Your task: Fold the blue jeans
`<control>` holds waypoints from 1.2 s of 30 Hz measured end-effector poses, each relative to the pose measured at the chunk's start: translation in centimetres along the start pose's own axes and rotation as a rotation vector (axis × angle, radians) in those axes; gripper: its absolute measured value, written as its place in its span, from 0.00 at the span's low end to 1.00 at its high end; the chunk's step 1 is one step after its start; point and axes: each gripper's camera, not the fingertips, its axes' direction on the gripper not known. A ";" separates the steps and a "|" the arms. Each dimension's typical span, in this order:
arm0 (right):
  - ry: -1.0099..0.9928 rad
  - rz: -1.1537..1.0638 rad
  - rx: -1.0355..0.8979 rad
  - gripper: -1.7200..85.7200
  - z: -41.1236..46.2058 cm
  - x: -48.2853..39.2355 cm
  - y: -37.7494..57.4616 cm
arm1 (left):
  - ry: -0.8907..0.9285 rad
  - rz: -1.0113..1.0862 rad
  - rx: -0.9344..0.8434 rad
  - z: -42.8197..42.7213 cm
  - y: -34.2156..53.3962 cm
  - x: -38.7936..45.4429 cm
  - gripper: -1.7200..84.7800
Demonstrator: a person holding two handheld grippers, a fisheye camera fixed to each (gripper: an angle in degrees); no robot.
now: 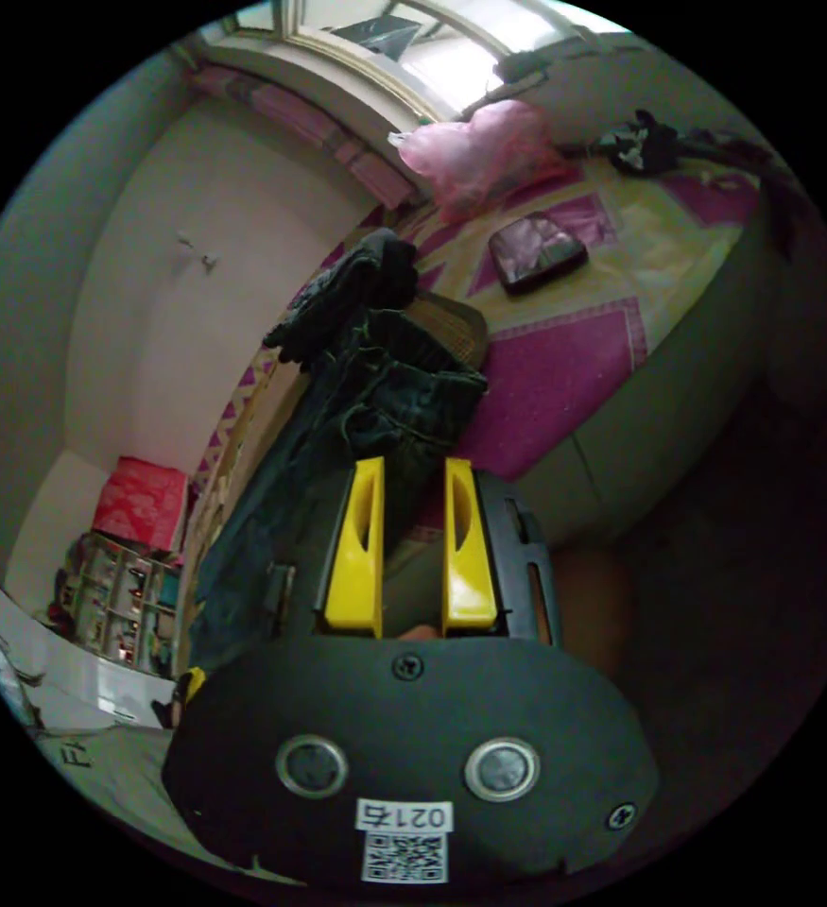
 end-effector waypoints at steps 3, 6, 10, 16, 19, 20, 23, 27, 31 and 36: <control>-0.019 0.022 0.004 0.13 0.9 0.9 -0.4 | 0.029 -0.036 0.020 -0.1 -0.1 -0.8 0.08; -0.037 0.040 0.003 0.14 1.8 1.7 -0.5 | 0.088 -0.074 0.004 1.7 -0.3 -1.4 0.09; -0.086 0.067 -0.015 0.13 3.1 2.6 -0.7 | 0.140 -0.103 0.005 4.4 -0.9 -1.6 0.09; -0.100 0.079 -0.030 0.08 5.1 3.2 -0.8 | 0.189 -0.157 -0.017 8.6 -2.1 -1.4 0.02; -0.160 0.108 -0.037 0.04 5.9 4.1 -0.8 | 0.220 -0.123 -0.031 9.5 -2.9 -0.5 0.01; -0.207 0.120 -0.036 0.03 6.0 4.3 -1.0 | 0.234 -0.096 -0.039 9.7 -3.5 0.2 0.01; -0.347 0.125 -0.056 0.03 6.5 4.1 -2.7 | 0.258 0.011 -0.065 10.8 -5.8 3.1 0.01; -0.480 0.092 -0.082 0.02 8.6 0.6 -7.9 | 0.243 0.163 -0.111 14.0 -11.8 9.4 0.01; -0.500 0.045 -0.115 0.03 13.0 -3.8 -14.2 | 0.161 0.278 -0.192 20.2 -18.0 15.1 0.01; -0.347 0.062 -0.191 0.07 24.9 -8.4 -21.2 | 0.035 0.236 -0.335 35.5 -25.1 17.9 0.06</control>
